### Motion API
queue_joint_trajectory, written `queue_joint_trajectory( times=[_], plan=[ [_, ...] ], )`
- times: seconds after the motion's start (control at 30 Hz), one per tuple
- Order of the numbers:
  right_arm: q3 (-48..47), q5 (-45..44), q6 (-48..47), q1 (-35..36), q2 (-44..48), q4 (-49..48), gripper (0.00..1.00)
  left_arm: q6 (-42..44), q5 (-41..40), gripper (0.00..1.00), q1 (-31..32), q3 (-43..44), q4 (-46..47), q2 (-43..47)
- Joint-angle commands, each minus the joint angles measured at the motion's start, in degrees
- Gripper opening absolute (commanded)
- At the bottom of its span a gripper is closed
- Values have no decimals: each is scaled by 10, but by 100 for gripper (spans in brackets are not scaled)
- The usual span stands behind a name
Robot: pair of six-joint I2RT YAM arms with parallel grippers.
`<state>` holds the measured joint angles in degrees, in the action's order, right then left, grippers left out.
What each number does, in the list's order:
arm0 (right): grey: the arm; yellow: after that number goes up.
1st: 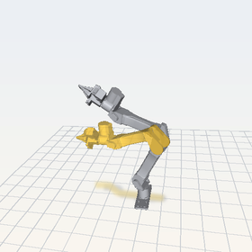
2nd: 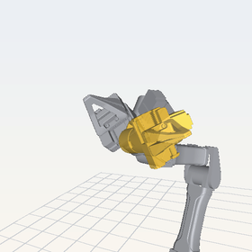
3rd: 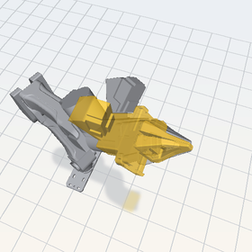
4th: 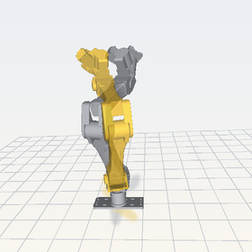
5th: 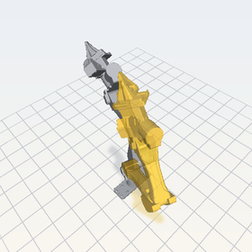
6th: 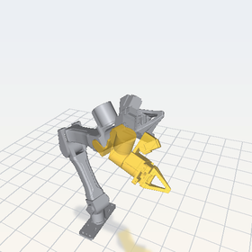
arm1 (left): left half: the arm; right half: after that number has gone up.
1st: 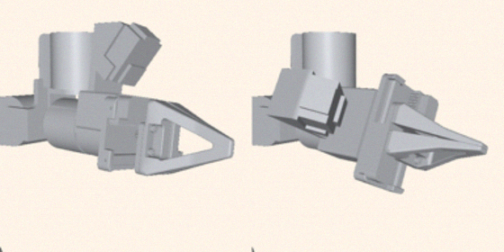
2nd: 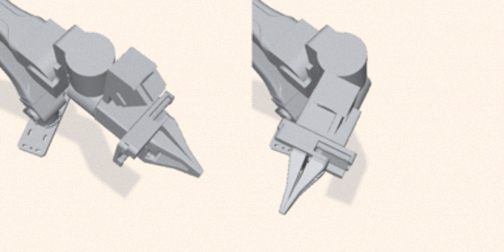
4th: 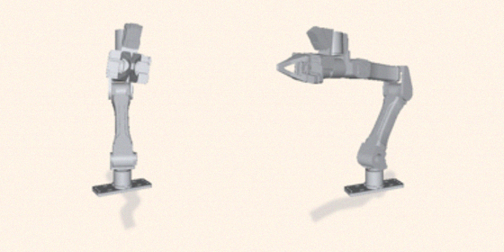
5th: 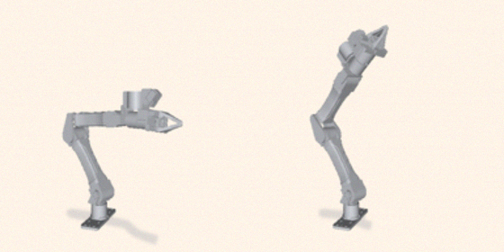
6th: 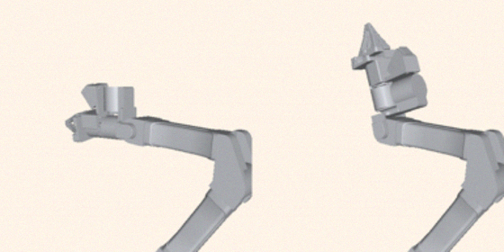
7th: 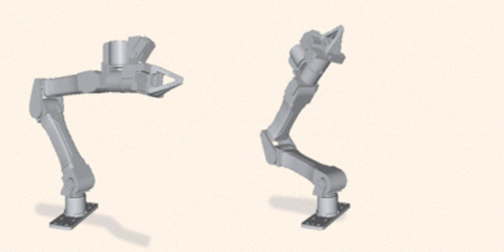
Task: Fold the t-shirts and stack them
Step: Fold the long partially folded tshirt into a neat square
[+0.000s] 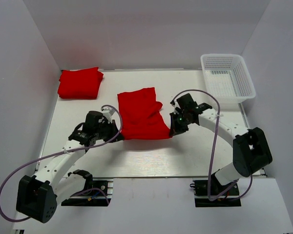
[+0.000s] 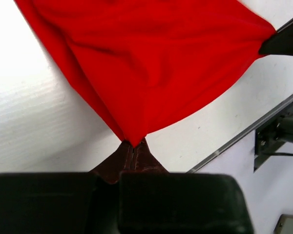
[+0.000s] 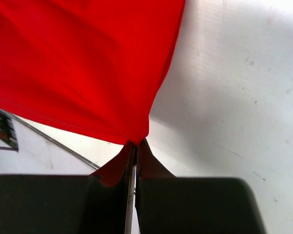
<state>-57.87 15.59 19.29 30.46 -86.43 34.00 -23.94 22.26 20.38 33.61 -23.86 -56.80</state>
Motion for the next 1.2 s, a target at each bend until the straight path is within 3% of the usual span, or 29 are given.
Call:
queue_joint_trajectory(
  times=[0.0, 0.17, 0.37, 0.57, 0.73, 1.17],
  plan=[
    [-70, -29, -18, -7, 20, 60, 0, 1, -30, 0, -4, 73, -58, 17],
    [-185, -45, -32, -8, -25, 81, 0, -44, -113, 0, -10, 174, -128, -69],
    [-307, -39, -43, -12, -109, 92, 0, -50, -156, 0, -16, 256, -94, -143],
    [-463, -38, -42, -18, -197, 122, 0, -50, -255, 0, -22, 333, -100, -211],
    [-533, -34, -41, -28, -257, 134, 0, -32, -231, 0, -39, 363, -46, -272],
    [-584, -14, -43, -55, -330, 90, 0, 33, -227, 0, -67, 440, 28, -388]
  ],
)
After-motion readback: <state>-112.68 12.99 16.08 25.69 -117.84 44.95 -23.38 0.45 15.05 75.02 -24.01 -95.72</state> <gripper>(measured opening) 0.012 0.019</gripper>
